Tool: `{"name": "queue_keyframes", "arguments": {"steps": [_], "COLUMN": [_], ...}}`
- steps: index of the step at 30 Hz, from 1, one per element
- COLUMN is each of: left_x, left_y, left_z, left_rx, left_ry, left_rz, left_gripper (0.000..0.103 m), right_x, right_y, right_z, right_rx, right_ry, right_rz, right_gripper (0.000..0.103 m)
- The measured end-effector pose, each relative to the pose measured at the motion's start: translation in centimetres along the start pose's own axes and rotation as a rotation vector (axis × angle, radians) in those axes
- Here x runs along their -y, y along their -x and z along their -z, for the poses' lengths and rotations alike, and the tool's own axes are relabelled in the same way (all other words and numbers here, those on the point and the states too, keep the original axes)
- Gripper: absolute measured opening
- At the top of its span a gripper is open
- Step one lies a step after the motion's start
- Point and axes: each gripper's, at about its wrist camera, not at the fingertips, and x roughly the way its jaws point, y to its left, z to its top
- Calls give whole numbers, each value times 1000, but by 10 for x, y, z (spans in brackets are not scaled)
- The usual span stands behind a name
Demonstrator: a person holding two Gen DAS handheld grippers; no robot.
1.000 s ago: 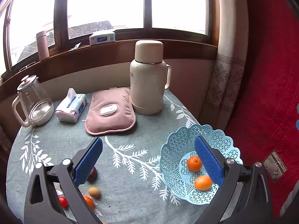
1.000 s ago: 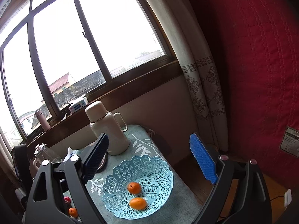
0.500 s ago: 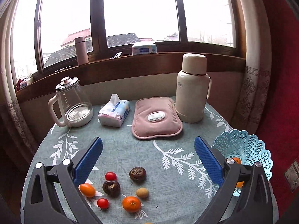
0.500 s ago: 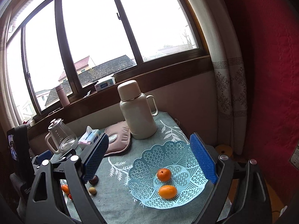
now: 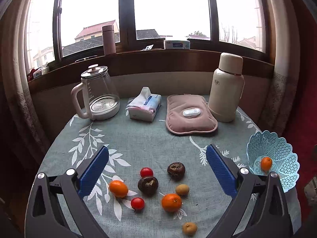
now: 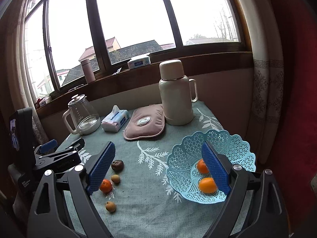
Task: Organize fruits
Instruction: 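Lift the left tool out of the basket back over the fruits, then grasp an orange with the left tool while the right tool grasps the small brown fruit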
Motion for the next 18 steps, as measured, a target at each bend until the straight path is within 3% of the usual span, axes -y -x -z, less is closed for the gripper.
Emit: {"name": "queue_keyframes", "arguments": {"steps": [9, 18], "left_x": [-51, -73], "left_y": [0, -22], "left_z": [15, 36], "left_rx": [-51, -135], "left_ry": [65, 97], "left_rz": [-18, -4], "left_gripper": [98, 98], "right_x": [-42, -65], "right_y": [-39, -68], "right_z": [35, 68], "right_rx": [-165, -290], "right_ry": [58, 122], "right_rz": [-82, -115], "right_gripper": [90, 90]}}
